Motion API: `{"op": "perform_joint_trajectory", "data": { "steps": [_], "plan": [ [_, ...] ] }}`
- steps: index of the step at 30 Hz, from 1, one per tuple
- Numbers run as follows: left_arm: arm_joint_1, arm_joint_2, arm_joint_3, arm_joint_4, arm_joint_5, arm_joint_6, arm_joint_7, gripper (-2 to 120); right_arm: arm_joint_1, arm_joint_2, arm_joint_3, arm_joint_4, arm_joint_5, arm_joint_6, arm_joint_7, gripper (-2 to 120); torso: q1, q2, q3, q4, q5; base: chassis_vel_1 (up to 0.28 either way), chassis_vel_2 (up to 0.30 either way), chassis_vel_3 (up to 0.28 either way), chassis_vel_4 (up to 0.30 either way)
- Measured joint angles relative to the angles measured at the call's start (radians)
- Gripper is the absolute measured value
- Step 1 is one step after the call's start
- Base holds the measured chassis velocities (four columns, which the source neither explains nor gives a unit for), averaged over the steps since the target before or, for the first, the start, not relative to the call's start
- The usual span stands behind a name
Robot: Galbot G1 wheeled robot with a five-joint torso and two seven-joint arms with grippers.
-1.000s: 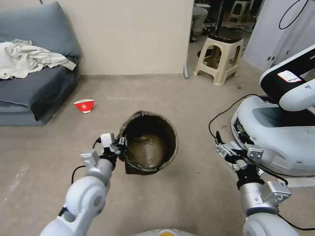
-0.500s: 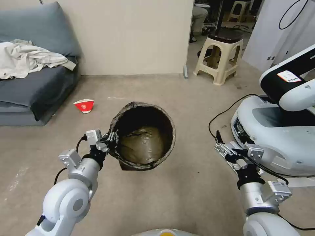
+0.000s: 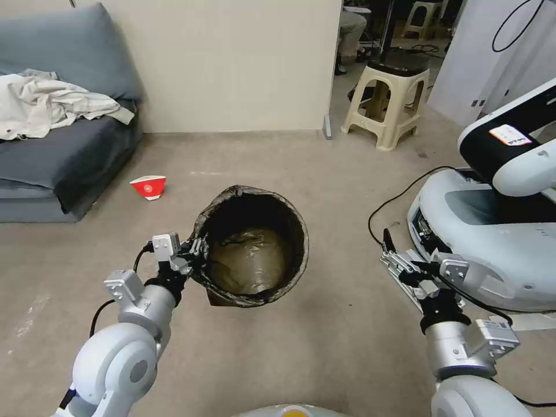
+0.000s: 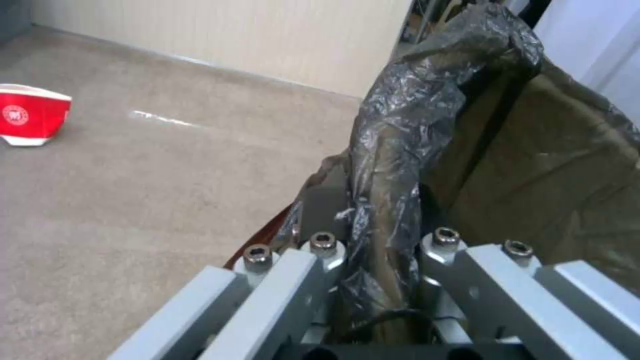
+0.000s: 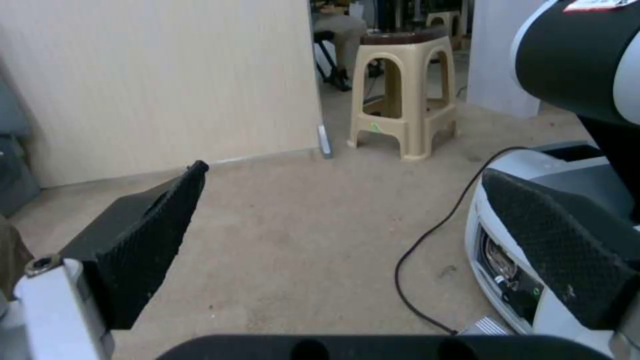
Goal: Pick up the trash can from the floor.
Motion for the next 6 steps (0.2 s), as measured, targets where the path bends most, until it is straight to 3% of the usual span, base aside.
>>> {"op": "perform_joint_trajectory", "data": {
  "steps": [6],
  "plan": [
    [0.010,-0.002,0.000,-0.005,0.005,-0.002,0.004,6,-0.001,0.000,0.001,0.002,0.000,0.000,0.001,100,0.000,0.000,0.000,0.0000,0.0000,0.000,0.000,0.000,0.000]
  ]
}}
